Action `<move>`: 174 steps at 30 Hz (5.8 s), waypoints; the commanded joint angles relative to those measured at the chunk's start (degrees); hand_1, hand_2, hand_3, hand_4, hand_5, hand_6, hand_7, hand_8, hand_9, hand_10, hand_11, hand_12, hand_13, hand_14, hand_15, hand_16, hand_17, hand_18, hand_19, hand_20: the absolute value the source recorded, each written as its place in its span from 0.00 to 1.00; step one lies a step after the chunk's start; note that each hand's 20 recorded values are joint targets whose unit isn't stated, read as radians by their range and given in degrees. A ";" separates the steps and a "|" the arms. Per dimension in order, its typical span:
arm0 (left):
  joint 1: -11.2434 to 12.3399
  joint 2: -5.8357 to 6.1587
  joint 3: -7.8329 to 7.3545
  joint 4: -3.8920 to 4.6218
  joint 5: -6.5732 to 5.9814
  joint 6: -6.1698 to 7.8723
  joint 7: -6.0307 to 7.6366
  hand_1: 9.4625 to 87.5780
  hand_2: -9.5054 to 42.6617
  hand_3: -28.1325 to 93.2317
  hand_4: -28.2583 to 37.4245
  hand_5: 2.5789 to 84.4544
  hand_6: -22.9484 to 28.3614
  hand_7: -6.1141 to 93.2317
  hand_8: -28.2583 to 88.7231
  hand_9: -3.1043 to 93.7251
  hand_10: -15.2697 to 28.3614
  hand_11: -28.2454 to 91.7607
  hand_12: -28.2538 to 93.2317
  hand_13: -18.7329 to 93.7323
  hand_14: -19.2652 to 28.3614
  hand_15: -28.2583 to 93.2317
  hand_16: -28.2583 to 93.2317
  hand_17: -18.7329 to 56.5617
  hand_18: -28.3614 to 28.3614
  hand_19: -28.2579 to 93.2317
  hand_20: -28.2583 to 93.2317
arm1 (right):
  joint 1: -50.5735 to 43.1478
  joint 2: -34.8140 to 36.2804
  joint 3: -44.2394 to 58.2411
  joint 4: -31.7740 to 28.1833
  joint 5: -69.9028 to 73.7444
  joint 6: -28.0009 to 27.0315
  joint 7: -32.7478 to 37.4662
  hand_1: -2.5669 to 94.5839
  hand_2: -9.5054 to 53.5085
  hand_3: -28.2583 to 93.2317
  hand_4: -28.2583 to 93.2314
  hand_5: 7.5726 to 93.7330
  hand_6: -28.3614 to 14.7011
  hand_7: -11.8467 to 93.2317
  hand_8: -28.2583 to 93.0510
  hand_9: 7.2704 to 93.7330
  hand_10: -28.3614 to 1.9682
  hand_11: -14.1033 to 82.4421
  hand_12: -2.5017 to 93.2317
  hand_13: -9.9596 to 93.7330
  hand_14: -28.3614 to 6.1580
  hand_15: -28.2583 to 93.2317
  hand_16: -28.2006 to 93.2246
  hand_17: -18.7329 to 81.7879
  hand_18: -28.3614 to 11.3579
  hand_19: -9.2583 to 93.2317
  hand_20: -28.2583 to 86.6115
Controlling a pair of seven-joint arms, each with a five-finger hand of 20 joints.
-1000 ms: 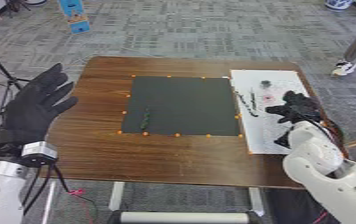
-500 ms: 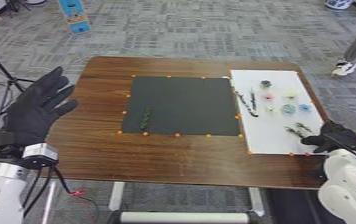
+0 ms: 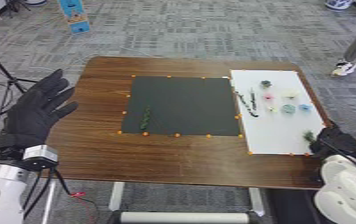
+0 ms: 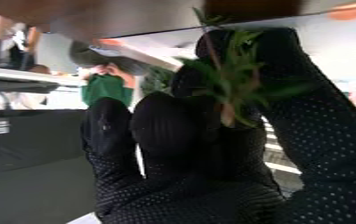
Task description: Arrange flowers
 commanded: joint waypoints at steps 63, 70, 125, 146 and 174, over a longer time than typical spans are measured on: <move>-6.18 1.95 3.92 3.48 -1.54 -1.42 -3.50 0.18 0.00 0.80 0.00 0.28 0.48 0.22 0.17 0.25 0.57 0.34 0.37 0.33 0.66 0.33 0.28 0.10 0.87 0.55 0.30 | 47.86 -39.74 -52.50 32.76 5.01 -4.25 -3.96 0.47 0.04 0.87 0.10 0.82 0.71 0.54 0.40 0.95 0.71 0.73 0.47 0.93 0.70 0.90 0.56 0.78 0.21 1.00 0.90; -8.31 2.48 6.00 4.54 -1.70 -1.58 -3.76 0.18 0.00 0.80 0.00 0.28 0.48 0.22 0.17 0.25 0.57 0.34 0.38 0.33 0.66 0.33 0.28 0.10 0.87 0.55 0.30 | 47.42 -40.96 -52.72 33.70 4.56 -2.81 -2.74 0.47 0.06 0.88 0.10 0.82 0.71 0.53 0.40 0.95 0.72 0.72 0.46 0.93 0.71 0.90 0.56 0.79 0.21 1.00 0.90; -6.60 2.10 4.80 3.20 -1.44 -0.95 -3.42 0.18 0.00 0.80 0.00 0.28 0.48 0.22 0.17 0.25 0.57 0.34 0.37 0.33 0.66 0.33 0.28 0.10 0.87 0.55 0.30 | 46.97 -41.25 -46.97 29.82 8.40 -14.00 -4.37 0.19 0.00 0.83 0.00 0.84 0.64 0.40 0.16 0.97 0.71 0.67 0.44 0.93 0.71 0.89 0.58 0.81 0.22 1.00 0.91; -5.49 1.45 4.55 2.63 -1.15 -0.45 -2.46 0.18 0.00 0.80 0.00 0.28 0.48 0.22 0.17 0.25 0.57 0.34 0.37 0.33 0.66 0.34 0.28 0.10 0.87 0.55 0.30 | 49.98 -40.26 -43.90 26.58 9.11 -7.91 -7.95 0.12 0.07 0.80 0.02 0.72 0.54 0.25 0.16 0.96 0.66 0.64 0.43 0.92 0.69 0.89 0.58 0.79 0.22 1.00 0.90; 0.30 0.31 -0.43 -0.99 -1.59 1.25 -0.08 0.18 0.00 0.80 0.00 0.28 0.48 0.22 0.17 0.25 0.57 0.34 0.37 0.32 0.66 0.33 0.28 0.10 0.89 0.55 0.30 | 47.18 -24.43 -32.02 12.70 22.19 3.40 -32.45 0.24 0.11 0.85 0.08 0.42 0.53 0.20 0.18 0.79 0.47 0.65 0.41 0.81 0.58 0.90 0.56 0.63 0.16 1.00 0.85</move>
